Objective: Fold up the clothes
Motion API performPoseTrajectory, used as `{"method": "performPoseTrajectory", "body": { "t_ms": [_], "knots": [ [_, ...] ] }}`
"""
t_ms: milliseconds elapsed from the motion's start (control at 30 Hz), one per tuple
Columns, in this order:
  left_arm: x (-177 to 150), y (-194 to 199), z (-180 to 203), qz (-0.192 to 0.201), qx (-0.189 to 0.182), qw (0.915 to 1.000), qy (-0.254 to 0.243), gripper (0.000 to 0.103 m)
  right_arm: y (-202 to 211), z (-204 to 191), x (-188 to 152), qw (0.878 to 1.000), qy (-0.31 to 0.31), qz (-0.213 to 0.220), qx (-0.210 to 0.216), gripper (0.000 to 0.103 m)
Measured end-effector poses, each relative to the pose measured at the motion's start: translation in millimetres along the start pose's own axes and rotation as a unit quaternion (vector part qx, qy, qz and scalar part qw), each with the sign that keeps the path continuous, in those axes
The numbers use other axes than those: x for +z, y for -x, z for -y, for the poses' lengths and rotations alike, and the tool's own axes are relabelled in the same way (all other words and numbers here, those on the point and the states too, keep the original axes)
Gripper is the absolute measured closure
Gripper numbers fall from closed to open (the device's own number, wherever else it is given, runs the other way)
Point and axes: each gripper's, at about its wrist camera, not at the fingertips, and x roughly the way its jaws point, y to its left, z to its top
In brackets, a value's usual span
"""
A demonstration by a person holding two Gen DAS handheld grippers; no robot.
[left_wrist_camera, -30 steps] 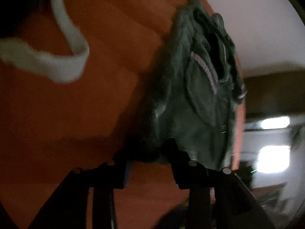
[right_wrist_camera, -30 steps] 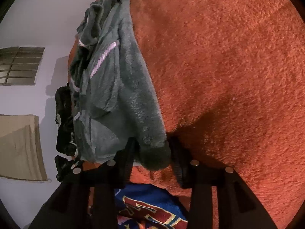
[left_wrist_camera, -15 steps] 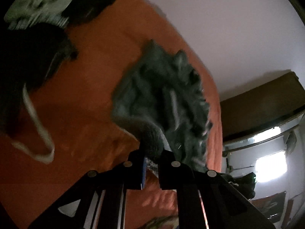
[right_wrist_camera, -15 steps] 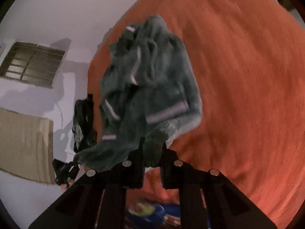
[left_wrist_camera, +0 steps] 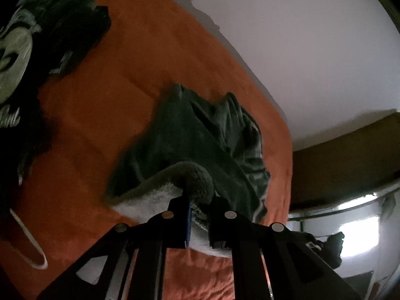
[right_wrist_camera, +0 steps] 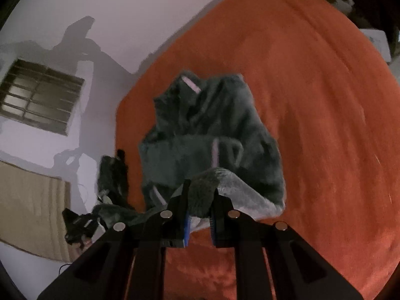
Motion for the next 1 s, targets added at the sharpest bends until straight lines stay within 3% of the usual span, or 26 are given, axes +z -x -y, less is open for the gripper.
{"method": "performPoseTrajectory", "body": {
  "t_ms": [133, 267, 400, 467, 533, 600, 633, 700, 767, 833, 900, 933, 1000],
  "knots": [
    [45.7, -18.7, 24.7, 0.006, 0.016, 0.9998, -0.005, 0.093, -7.1, -6.0, 47.5, 0.999, -0.011, 0.039, 0.031, 0.092],
    [105.6, -49.3, 53.8, 0.027, 0.022, 0.9992, -0.017, 0.093, -28.2, -10.5, 105.9, 0.996, -0.016, 0.079, 0.028, 0.092],
    [163.8, -100.3, 75.1, 0.054, 0.035, 0.9976, -0.025, 0.093, -69.2, -8.1, 165.4, 0.993, -0.012, 0.113, 0.009, 0.092],
    [185.7, -130.7, 77.8, 0.055, 0.039, 0.9975, -0.021, 0.093, -101.8, 5.1, 192.3, 0.994, -0.025, 0.109, 0.001, 0.092],
    [200.4, -167.4, 74.6, 0.032, 0.053, 0.9979, -0.018, 0.09, -139.7, 28.0, 213.9, 0.994, -0.054, 0.092, -0.004, 0.09],
    [209.8, -206.9, 63.5, -0.015, 0.092, 0.9957, 0.001, 0.089, -176.3, 56.1, 226.5, 0.993, -0.096, 0.069, -0.018, 0.079],
    [212.2, -223.8, 56.6, -0.037, 0.117, 0.9924, 0.013, 0.089, -185.8, 67.0, 227.5, 0.991, -0.115, 0.062, -0.018, 0.074],
    [215.0, -235.9, 50.0, -0.044, 0.152, 0.9873, 0.016, 0.088, -193.3, 85.6, 225.3, 0.987, -0.145, 0.066, -0.008, 0.074],
    [222.7, -229.9, 56.7, -0.031, 0.152, 0.9878, -0.014, 0.088, -188.1, 92.6, 222.5, 0.987, -0.141, 0.074, -0.003, 0.064],
    [230.4, -215.2, 71.5, -0.013, 0.146, 0.9879, -0.052, 0.088, -164.6, 88.5, 216.1, 0.99, -0.101, 0.099, -0.02, 0.058],
    [231.4, -194.7, 89.6, 0.007, 0.125, 0.988, -0.09, 0.087, -137.3, 83.8, 200.0, 0.991, -0.069, 0.118, -0.01, 0.052],
    [230.0, -188.7, 99.1, 0.013, 0.125, 0.9852, -0.117, 0.083, -122.9, 81.5, 190.0, 0.991, -0.052, 0.127, -0.002, 0.048],
    [225.2, -189.3, 120.2, 0.01, 0.156, 0.9683, -0.194, 0.072, -104.7, 82.2, 160.7, 0.991, -0.035, 0.132, 0.009, 0.045]
  ]
}}
